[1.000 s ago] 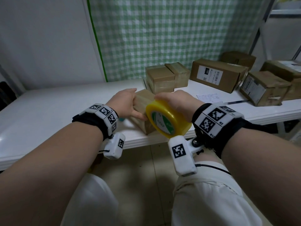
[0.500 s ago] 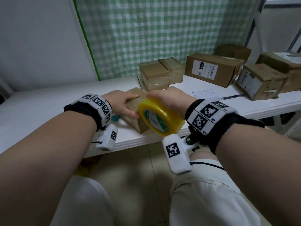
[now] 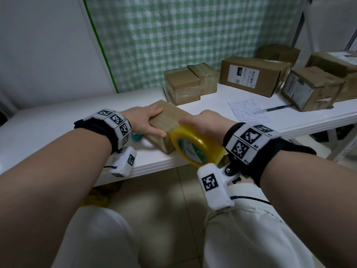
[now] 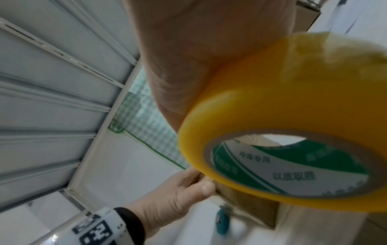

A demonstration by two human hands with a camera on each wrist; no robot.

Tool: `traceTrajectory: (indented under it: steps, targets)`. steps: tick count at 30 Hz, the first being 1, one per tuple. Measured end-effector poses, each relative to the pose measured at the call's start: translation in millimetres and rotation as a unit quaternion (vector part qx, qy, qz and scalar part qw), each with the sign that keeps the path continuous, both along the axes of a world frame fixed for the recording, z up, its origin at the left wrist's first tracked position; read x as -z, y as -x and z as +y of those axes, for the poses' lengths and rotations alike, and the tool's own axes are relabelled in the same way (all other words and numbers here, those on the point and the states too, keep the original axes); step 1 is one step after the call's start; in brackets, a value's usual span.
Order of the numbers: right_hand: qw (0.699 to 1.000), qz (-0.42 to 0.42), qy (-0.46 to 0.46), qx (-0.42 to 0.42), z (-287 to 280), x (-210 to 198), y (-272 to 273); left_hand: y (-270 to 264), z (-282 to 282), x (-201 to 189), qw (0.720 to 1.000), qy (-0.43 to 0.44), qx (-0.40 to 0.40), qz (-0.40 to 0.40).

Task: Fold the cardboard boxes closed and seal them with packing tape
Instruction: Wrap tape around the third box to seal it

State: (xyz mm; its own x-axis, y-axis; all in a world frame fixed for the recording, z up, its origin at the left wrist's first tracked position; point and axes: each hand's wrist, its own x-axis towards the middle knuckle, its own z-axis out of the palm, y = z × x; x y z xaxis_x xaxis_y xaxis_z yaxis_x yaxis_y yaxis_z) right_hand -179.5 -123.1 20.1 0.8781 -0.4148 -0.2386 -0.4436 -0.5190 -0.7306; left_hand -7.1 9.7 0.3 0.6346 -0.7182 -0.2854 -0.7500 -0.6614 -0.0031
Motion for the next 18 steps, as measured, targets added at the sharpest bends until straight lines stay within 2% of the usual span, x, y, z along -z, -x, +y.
traceTrajectory:
  steps: [8, 13, 18]
  targets:
    - [0.999, 0.017, -0.027, -0.002, -2.8, 12.8, -14.4, -1.4, 3.7, 11.1, 0.999, 0.021, -0.003, 0.047]
    - [0.999, 0.028, 0.000, -0.022, -2.7, 18.1, -21.3, -4.6, 5.8, 23.9, 0.999, 0.029, 0.019, 0.022]
    - [0.998, 0.022, 0.037, -0.036, -0.4, 17.2, -24.3, 7.5, 9.1, 29.4, 0.996, 0.042, 0.084, -0.003]
